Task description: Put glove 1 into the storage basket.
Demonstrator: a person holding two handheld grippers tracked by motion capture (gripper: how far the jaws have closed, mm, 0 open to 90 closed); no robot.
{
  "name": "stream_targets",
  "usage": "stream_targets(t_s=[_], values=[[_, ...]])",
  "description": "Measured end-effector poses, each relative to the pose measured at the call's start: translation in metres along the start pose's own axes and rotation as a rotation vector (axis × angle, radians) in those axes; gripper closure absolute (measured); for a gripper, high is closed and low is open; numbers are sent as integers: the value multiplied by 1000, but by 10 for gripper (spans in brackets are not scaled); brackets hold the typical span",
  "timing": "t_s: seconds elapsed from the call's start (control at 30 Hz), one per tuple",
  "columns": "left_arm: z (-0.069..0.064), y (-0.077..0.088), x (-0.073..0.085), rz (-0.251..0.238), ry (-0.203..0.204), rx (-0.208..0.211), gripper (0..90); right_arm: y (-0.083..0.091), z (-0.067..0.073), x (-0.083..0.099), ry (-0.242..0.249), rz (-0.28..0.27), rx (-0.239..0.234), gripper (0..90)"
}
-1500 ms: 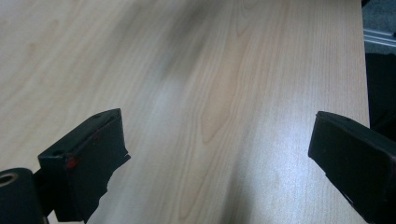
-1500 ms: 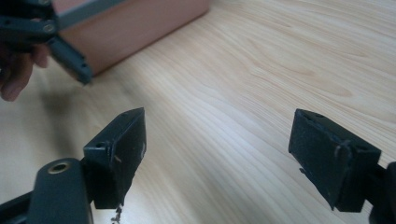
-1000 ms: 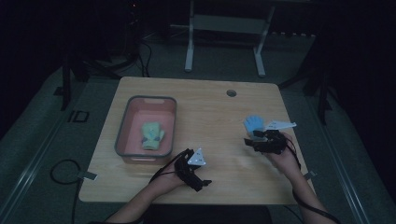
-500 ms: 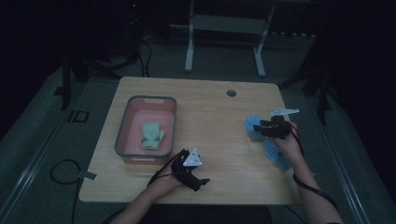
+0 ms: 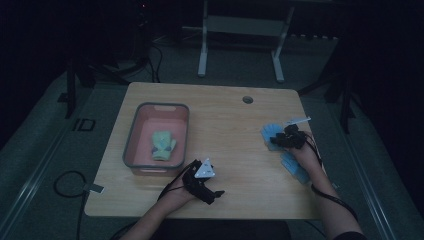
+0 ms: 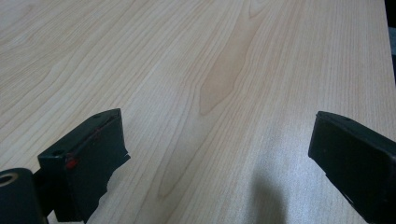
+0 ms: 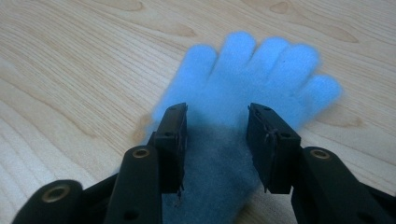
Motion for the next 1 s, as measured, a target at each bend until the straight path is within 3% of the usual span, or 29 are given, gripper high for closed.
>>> stream_targets(t_s=[0.13,0.3,0.4,0.6,0.73,1.0], values=[[1,0,0,-6,6,0,43,-1,1,0,-1,5,9,618],[0,0,1,1,1,0,43,-1,1,-1,-43,1,14,753],[0,-1,1,1,0,0,42,-1,2,-1,-54,0,14,782],[-3,0,0,9,-11,-8,43,2,8,-5,-122,4,50,859],[-4,0,0,1,-17,-14,43,13,21,-13,-97,-7,62,866],[-2,1,0,-15,-17,-20,42,40,62,-34,-72,-90,2,867]])
Point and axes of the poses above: each handheld gripper's, and its own axes: y roughly backward along the jaws, x roughly out of its underside, z roughly to its left, the point moved 3 cm from there along -y, roughly forward along the jaws, and after that the axes turned 5 degrees about -x, right-handed, at the moved point
